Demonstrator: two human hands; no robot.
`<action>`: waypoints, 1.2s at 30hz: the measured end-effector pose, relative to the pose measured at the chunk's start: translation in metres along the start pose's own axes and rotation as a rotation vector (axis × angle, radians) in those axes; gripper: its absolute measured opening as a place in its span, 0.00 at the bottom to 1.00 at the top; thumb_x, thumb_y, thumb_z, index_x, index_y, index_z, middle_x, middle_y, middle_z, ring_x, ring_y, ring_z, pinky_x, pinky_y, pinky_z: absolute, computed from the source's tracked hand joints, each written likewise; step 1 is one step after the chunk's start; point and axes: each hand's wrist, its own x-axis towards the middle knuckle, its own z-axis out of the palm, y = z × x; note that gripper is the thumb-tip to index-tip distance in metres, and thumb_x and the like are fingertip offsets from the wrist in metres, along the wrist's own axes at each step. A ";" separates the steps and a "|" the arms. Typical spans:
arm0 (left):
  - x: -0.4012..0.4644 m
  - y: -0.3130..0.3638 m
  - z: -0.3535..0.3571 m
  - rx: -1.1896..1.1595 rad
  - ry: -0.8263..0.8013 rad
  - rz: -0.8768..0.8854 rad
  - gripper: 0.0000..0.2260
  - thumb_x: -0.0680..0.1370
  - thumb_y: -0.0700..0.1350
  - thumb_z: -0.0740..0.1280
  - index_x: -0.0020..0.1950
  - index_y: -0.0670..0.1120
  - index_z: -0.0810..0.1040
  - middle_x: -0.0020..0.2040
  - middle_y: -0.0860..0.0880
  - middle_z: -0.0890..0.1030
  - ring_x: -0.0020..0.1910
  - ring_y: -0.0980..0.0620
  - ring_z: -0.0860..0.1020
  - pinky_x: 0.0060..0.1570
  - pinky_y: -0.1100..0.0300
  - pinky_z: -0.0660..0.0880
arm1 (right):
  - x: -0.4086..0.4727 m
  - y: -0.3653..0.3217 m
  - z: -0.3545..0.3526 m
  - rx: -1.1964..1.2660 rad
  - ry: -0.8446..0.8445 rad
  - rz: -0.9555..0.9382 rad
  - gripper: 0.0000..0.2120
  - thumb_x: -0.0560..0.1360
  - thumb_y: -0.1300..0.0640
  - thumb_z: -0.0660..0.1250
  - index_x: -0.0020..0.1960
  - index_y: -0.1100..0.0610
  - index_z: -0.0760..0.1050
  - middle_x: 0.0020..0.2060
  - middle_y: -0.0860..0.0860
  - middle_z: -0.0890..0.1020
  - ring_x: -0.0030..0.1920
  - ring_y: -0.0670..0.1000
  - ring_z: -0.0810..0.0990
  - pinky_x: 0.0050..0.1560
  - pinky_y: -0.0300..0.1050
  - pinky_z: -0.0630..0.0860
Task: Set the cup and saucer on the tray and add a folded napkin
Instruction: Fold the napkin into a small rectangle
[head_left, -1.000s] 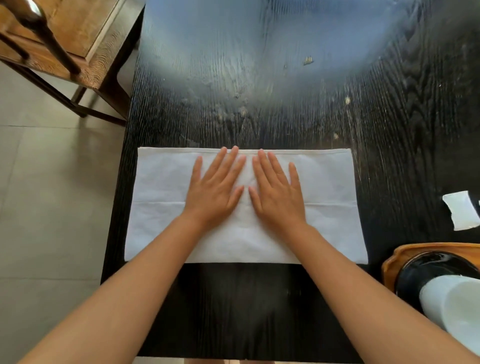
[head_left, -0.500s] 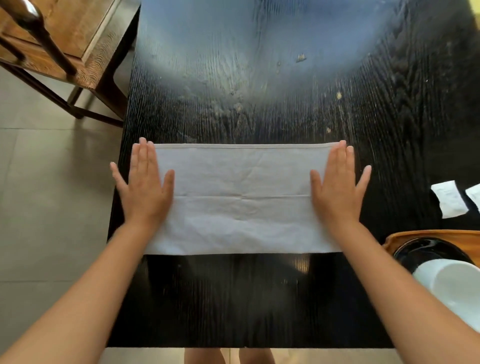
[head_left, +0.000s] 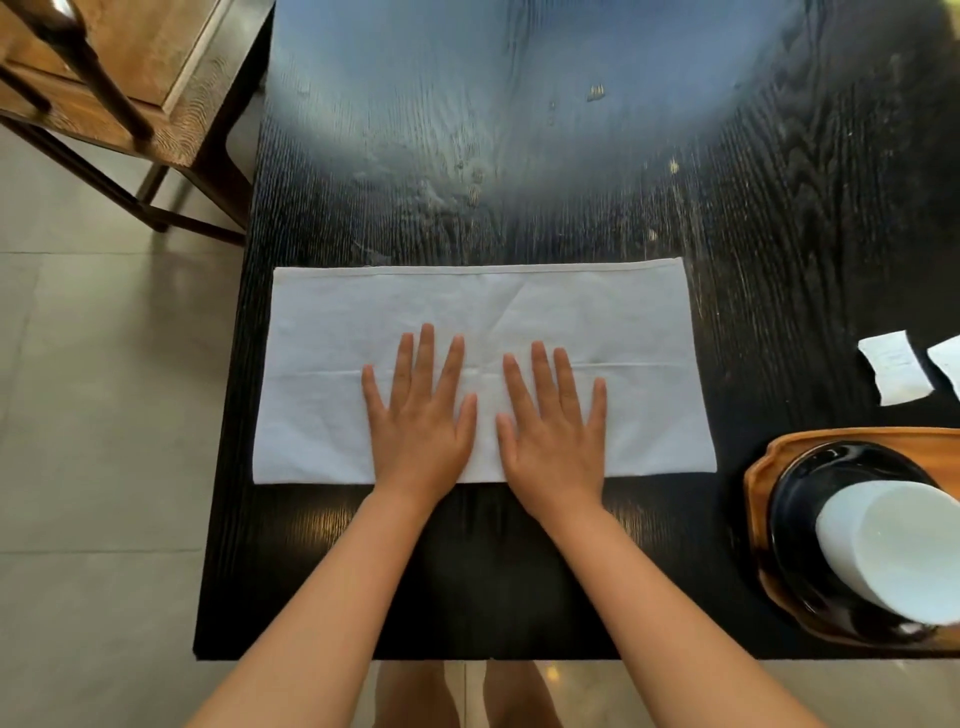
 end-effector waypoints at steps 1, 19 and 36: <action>-0.002 -0.009 -0.001 0.002 0.001 -0.020 0.27 0.77 0.57 0.45 0.76 0.55 0.45 0.77 0.50 0.46 0.76 0.52 0.45 0.69 0.45 0.36 | -0.001 0.010 -0.002 -0.007 0.000 0.015 0.28 0.77 0.45 0.45 0.75 0.49 0.47 0.76 0.51 0.51 0.75 0.51 0.47 0.71 0.61 0.42; -0.069 -0.085 -0.008 0.002 -0.030 -0.166 0.31 0.76 0.62 0.45 0.76 0.52 0.44 0.78 0.47 0.44 0.76 0.49 0.43 0.72 0.41 0.42 | -0.060 0.081 -0.014 -0.095 -0.054 0.202 0.30 0.77 0.44 0.43 0.76 0.53 0.43 0.76 0.55 0.48 0.76 0.53 0.45 0.72 0.58 0.44; -0.132 -0.023 -0.014 -0.096 0.018 -0.113 0.29 0.79 0.61 0.42 0.77 0.51 0.46 0.77 0.44 0.47 0.76 0.45 0.46 0.67 0.34 0.35 | -0.149 0.079 -0.043 0.286 0.136 0.316 0.26 0.77 0.58 0.62 0.73 0.59 0.59 0.70 0.61 0.65 0.69 0.58 0.63 0.63 0.52 0.65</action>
